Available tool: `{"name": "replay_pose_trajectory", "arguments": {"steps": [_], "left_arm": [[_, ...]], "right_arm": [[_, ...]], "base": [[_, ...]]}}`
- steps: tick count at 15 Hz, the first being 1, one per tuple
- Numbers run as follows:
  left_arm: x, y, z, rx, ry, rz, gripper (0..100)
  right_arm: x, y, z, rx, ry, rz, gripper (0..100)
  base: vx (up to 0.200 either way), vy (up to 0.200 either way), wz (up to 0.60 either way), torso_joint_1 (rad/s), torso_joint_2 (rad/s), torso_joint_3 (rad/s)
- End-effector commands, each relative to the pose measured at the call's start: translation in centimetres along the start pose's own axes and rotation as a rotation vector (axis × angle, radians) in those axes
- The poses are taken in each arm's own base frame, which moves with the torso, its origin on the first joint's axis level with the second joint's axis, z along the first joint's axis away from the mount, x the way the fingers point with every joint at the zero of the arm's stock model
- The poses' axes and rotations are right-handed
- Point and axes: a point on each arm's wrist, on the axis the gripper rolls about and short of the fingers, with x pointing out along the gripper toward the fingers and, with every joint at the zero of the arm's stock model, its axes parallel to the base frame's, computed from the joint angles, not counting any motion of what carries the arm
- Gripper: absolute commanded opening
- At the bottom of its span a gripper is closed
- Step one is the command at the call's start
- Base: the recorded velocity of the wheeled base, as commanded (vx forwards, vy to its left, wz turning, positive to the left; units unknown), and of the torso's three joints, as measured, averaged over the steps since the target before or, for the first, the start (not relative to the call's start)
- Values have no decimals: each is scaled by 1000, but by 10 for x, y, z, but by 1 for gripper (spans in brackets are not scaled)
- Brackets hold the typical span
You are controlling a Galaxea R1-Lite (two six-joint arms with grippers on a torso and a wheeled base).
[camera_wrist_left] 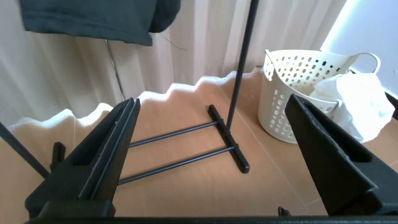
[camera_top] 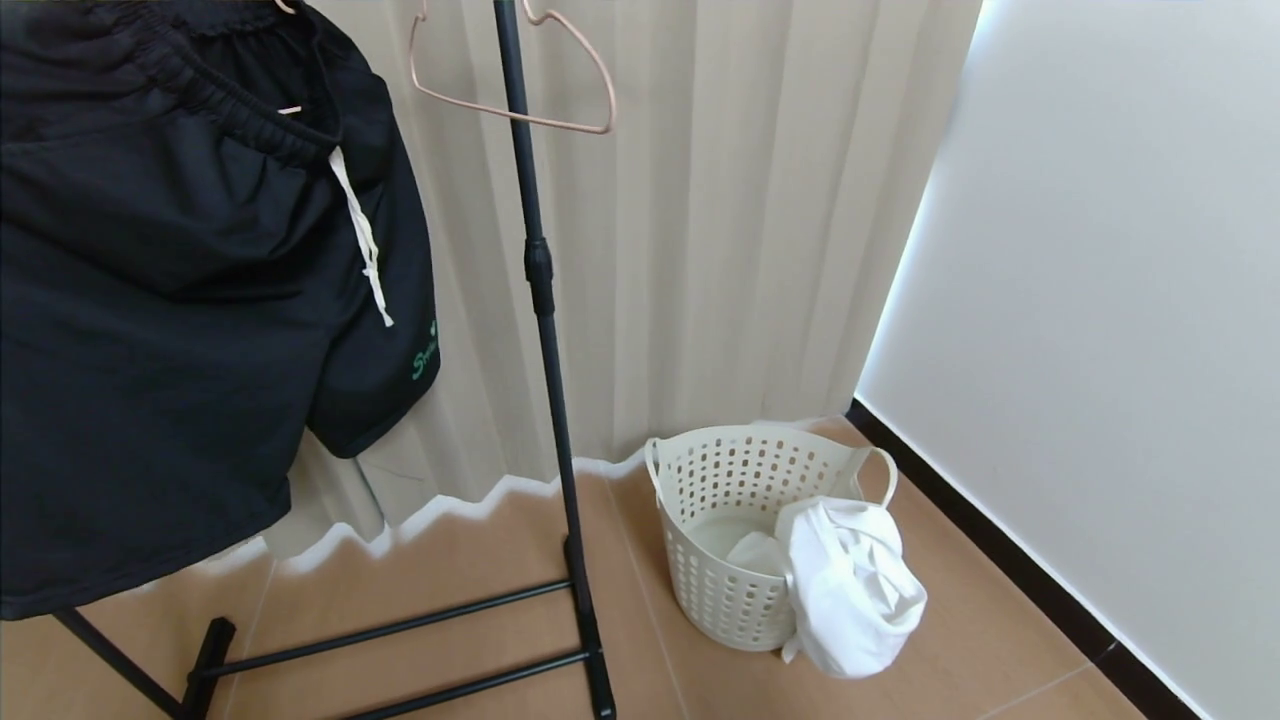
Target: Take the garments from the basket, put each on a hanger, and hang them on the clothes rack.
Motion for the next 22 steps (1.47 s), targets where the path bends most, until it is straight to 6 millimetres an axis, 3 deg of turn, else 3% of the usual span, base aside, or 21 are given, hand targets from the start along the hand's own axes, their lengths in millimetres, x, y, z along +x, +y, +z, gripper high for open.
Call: {"name": "replay_pose_trajectory", "arguments": {"steps": [1, 9, 12, 17, 22], "left_arm": [[0, 0, 0, 0, 1, 1, 100], [0, 0, 0, 0, 1, 1, 100], [0, 0, 0, 0, 1, 1, 100], [0, 0, 0, 0, 1, 1, 100], [0, 0, 0, -1, 1, 1, 100]], "right_arm": [[0, 0, 0, -1, 1, 1, 100], [0, 0, 0, 1, 1, 1, 100], [0, 0, 0, 1, 1, -1, 100], [0, 0, 0, 3, 1, -1, 100], [0, 0, 0, 3, 1, -1, 100]], "base": [[0, 0, -600, 12, 2, 2], [0, 0, 0, 0, 0, 0], [0, 0, -600, 2, 1, -1], [0, 0, 0, 0, 0, 0], [200, -160, 0, -1, 3, 3]]}}
